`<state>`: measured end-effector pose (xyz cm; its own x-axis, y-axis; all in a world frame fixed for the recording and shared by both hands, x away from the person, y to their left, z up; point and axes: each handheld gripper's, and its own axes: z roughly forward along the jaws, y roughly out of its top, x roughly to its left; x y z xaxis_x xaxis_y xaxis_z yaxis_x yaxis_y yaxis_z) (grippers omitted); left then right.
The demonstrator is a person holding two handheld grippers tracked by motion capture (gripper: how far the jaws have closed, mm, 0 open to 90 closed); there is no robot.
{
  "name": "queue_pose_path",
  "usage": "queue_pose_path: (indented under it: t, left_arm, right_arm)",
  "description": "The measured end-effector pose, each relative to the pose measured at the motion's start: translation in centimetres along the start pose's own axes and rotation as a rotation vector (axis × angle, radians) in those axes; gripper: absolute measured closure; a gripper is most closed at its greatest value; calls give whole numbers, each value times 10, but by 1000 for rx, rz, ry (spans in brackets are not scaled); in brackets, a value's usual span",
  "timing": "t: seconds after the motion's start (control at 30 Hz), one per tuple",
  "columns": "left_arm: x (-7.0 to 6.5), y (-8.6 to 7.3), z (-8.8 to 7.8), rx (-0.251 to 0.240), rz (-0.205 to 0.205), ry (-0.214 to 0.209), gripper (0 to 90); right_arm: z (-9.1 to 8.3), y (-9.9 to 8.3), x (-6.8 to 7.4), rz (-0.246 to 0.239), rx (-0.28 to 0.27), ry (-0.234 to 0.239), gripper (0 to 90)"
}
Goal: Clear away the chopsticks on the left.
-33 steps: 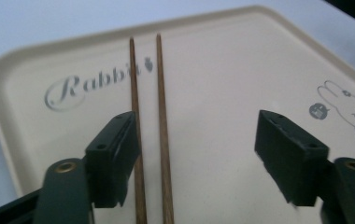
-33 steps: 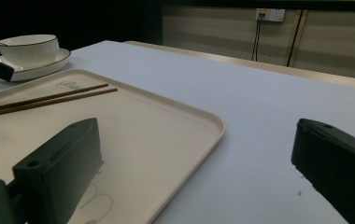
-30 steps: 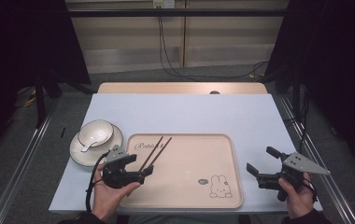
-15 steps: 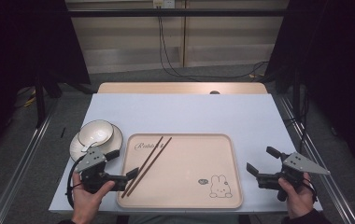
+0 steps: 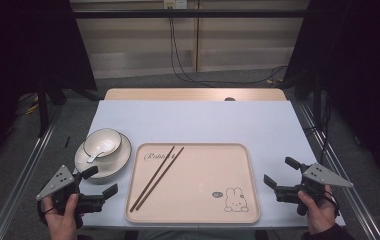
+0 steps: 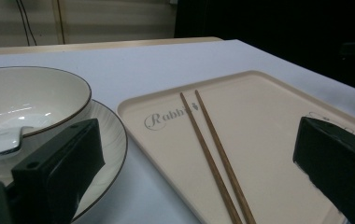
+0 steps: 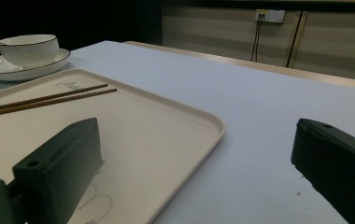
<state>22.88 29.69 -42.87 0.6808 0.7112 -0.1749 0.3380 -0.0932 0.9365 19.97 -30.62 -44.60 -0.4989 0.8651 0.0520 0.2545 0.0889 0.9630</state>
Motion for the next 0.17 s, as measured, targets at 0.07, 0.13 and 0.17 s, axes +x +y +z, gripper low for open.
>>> queue_pose_path:
  t: [0.07,0.13,0.17]
  left_arm:
    - [2,0,-3,-7,0,6,14]
    - [3,0,-5,-13,-7,12,14]
    - [2,-1,-4,-17,-11,27,14]
  right_arm:
    - [0,0,0,-2,4,6,12]
    - [0,0,0,-1,6,2,12]
    - [0,0,0,-1,6,2,12]
